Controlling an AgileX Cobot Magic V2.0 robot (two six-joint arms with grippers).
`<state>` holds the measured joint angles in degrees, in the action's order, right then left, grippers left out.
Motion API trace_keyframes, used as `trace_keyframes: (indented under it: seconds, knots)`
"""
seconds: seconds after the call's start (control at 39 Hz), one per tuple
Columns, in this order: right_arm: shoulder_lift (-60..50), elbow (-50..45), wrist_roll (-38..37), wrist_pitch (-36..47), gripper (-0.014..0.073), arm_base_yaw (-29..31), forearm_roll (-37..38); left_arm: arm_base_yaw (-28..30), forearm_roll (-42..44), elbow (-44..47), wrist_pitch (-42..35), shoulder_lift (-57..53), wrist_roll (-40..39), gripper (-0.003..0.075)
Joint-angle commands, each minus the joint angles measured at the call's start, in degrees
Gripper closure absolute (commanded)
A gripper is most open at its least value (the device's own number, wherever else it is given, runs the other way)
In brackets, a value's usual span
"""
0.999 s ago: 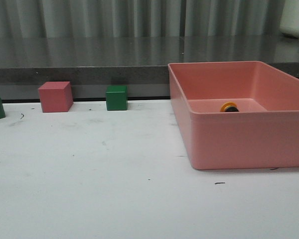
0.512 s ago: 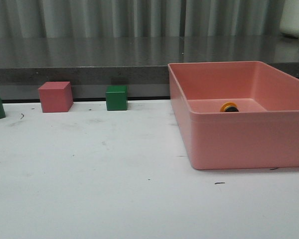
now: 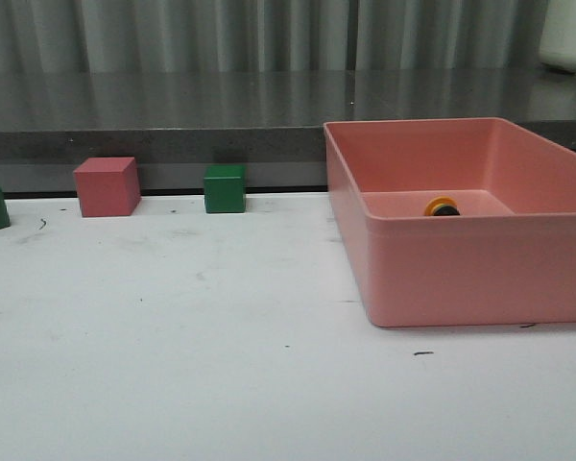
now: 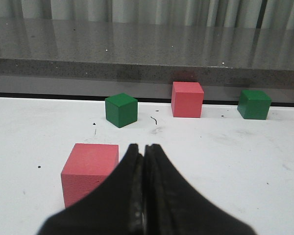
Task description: Place and stand button with both arms
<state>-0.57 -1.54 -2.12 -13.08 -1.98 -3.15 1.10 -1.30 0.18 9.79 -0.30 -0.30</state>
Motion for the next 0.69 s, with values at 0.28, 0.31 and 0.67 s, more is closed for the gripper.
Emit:
trace_keyframes:
  seconds: [0.28,0.31,0.67]
  knots:
    - [-1.03,1.96,0.6,9.24,0.0657,0.39,-0.45,0.02,-4.26,-0.07,-15.55,-1.21,-0.69,0.0741]
    - [-1.03,2.74,0.6,8.68,0.0657,0.39,-0.45,0.02,-4.26,-0.59,-16.9,-1.21,-0.69,0.0741]
    - [9.84,21.81,0.6,-1.14,0.0655,0.39,-0.45,0.02,-4.06,-19.64,-5.34,11.5,-0.69,0.0741]
